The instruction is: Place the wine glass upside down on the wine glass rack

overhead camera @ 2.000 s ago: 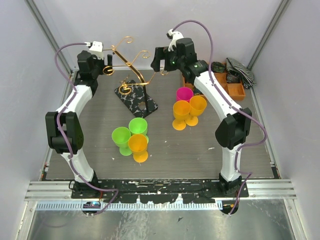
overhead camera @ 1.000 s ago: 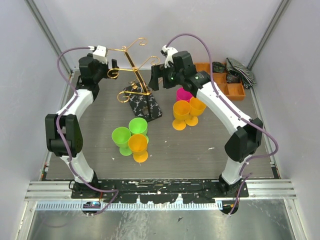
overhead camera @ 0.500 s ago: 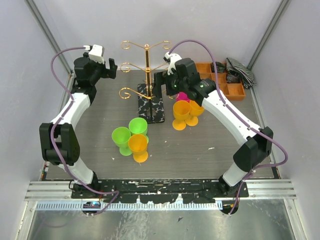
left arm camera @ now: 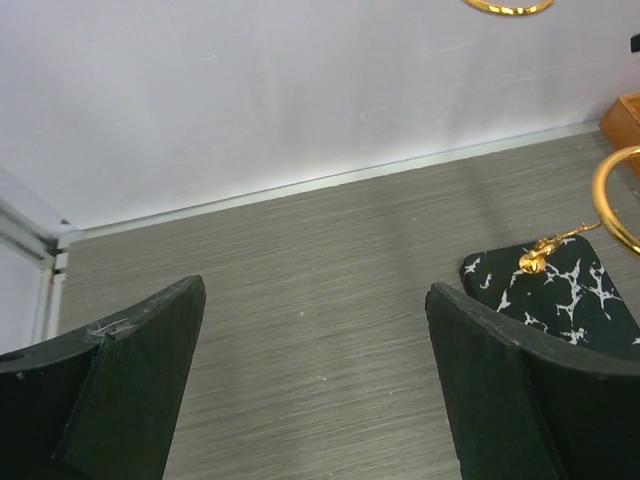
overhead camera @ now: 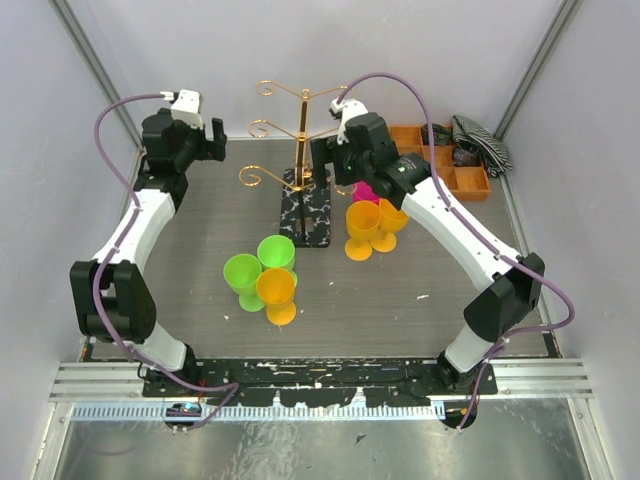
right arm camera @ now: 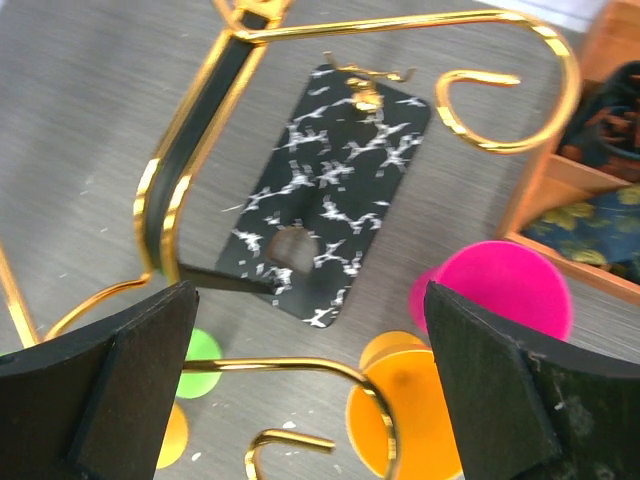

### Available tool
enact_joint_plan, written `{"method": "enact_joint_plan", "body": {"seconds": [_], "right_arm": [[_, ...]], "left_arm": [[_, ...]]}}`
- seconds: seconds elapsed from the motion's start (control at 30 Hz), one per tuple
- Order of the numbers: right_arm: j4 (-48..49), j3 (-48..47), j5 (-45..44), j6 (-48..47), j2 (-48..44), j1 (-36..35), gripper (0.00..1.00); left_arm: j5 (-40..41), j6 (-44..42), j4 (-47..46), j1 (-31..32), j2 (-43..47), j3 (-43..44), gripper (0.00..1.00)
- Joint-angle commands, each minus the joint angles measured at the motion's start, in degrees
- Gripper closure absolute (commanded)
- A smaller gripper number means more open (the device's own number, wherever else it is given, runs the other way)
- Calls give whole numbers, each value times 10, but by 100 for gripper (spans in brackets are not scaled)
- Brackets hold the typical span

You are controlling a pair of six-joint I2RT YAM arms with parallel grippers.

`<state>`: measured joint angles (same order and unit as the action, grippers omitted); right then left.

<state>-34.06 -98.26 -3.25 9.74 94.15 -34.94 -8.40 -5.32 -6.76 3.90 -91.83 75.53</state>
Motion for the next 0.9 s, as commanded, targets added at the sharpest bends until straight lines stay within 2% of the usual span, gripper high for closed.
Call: {"method": "enact_joint_plan", "body": {"seconds": [0.0, 0.17, 0.3, 0.47, 0.6, 0.73, 0.87], "right_arm": [[-19, -11, -129, -27, -22, 2, 0], [10, 35, -138, -27, -61, 42, 0], [17, 97, -131, -28, -98, 90, 0], [23, 186, -129, -34, -151, 137, 0], [23, 243, -121, -39, -193, 161, 4], [22, 291, -123, -42, -217, 177, 8], [27, 325, -110, -45, -216, 192, 12]], "left_arm": [[52, 4, 33, 0, 55, 1, 2], [122, 26, 84, 0, 92, 26, 2], [123, 46, 118, 1, 121, 46, 2], [76, 80, 173, 1, 143, 86, 2], [27, 139, 204, 1, 154, 108, 2], [-28, 172, 192, 5, 172, 92, 2], [-36, 171, 189, 24, 179, 85, 2]]}}
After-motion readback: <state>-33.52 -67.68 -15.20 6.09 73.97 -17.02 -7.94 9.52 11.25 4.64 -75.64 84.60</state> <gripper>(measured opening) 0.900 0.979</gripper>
